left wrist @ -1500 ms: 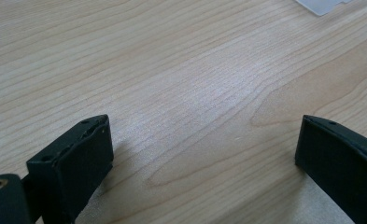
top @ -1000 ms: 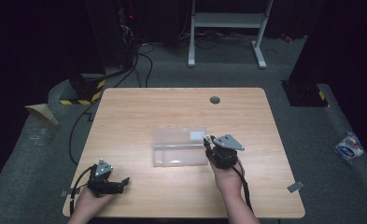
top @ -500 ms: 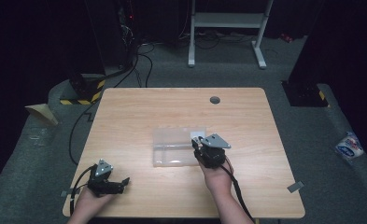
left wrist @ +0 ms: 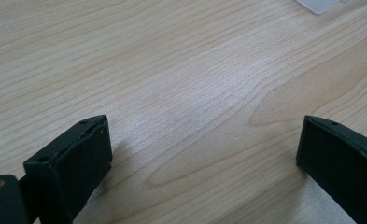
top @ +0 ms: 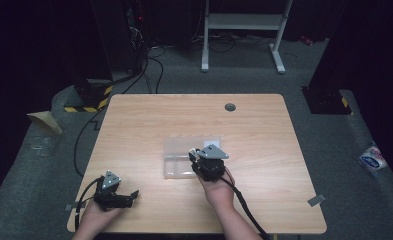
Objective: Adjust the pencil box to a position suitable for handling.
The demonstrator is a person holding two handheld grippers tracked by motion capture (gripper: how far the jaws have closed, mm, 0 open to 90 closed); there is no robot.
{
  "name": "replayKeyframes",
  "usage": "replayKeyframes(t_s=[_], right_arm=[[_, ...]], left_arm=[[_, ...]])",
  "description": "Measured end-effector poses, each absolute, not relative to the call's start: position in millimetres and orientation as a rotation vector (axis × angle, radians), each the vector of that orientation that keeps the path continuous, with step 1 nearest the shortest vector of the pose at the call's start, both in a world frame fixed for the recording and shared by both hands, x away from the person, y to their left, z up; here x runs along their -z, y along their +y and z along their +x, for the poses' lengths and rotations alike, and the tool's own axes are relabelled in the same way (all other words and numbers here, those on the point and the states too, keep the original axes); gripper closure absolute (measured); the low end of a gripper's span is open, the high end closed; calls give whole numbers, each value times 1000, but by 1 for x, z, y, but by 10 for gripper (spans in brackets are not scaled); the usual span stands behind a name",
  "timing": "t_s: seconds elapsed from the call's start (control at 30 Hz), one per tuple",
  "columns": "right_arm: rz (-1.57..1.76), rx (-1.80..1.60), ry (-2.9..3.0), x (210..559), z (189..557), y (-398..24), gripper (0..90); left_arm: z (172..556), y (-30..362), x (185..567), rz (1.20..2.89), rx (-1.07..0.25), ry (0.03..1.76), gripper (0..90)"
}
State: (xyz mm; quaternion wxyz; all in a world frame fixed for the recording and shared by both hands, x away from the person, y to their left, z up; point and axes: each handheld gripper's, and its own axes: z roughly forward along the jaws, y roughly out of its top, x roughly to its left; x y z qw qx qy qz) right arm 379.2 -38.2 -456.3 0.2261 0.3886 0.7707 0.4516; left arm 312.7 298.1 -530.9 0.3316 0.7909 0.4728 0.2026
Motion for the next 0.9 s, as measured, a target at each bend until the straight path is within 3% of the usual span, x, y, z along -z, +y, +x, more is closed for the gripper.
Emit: replayKeyframes(t_s=[0.47,0.9], right_arm=[[1009,-1244,2207,461,375,-1,678],[1024,-1180,2287,491,382,39,677]], left_arm=[[314,299,531,2079,-536,1228,29],[314,299,531,2079,-535,1227,28]])
